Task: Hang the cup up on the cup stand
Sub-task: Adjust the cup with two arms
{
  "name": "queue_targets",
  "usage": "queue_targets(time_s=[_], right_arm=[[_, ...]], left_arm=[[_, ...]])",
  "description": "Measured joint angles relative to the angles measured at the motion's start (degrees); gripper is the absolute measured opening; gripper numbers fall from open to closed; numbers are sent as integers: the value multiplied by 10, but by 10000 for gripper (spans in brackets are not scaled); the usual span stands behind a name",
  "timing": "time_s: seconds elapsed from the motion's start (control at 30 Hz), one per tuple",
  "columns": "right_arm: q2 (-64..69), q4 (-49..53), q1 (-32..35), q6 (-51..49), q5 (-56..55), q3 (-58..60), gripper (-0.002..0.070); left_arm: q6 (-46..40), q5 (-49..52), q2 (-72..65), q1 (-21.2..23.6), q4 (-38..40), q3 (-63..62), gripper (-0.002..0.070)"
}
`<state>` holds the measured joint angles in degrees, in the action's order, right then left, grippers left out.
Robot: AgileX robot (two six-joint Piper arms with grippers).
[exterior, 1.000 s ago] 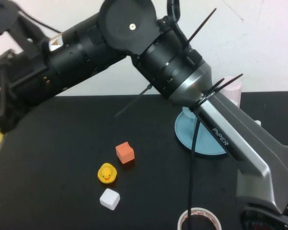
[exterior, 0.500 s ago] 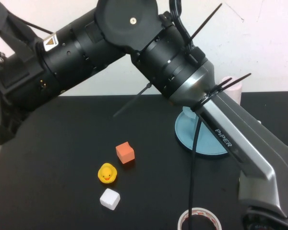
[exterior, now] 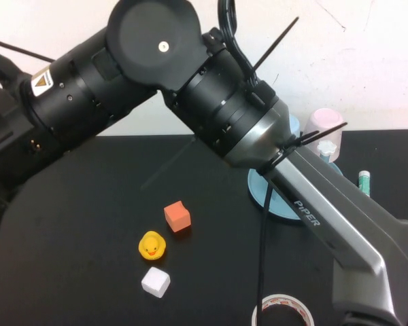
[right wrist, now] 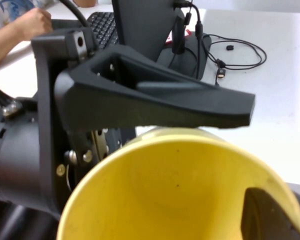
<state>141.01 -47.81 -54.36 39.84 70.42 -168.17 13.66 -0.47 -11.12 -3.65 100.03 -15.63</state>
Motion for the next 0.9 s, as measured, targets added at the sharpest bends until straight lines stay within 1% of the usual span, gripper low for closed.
queue_targets(time_s=[0.07,0.13,0.3,0.47,0.63,0.7,0.73,0.8,0.9], right_arm=[[-1,8,-2,0,0,0,22],[-1,15,-4,1,0,0,22],[-4,40,-6,1,0,0,22],[-6,50,-8,8,0,0,22],[-6,55,-8,10,1,0,24],[-6,55,-6,11,1,0,39],[-6,55,-5,12,1,0,60],[-6,56,-1,11,1,0,131],[-7,61,5,-10,1,0,305]], left_arm=[[0,0,0,0,0,0,678],[0,1,0,0,0,0,660],[-1,1,0,1,0,0,580],[-21,1,0,3,2,0,575],[-68,1,0,5,5,0,575],[-89,1,0,5,6,0,574],[-101,5,0,5,6,0,572],[-124,12,0,5,5,0,563],[-157,23,0,5,3,0,563]])
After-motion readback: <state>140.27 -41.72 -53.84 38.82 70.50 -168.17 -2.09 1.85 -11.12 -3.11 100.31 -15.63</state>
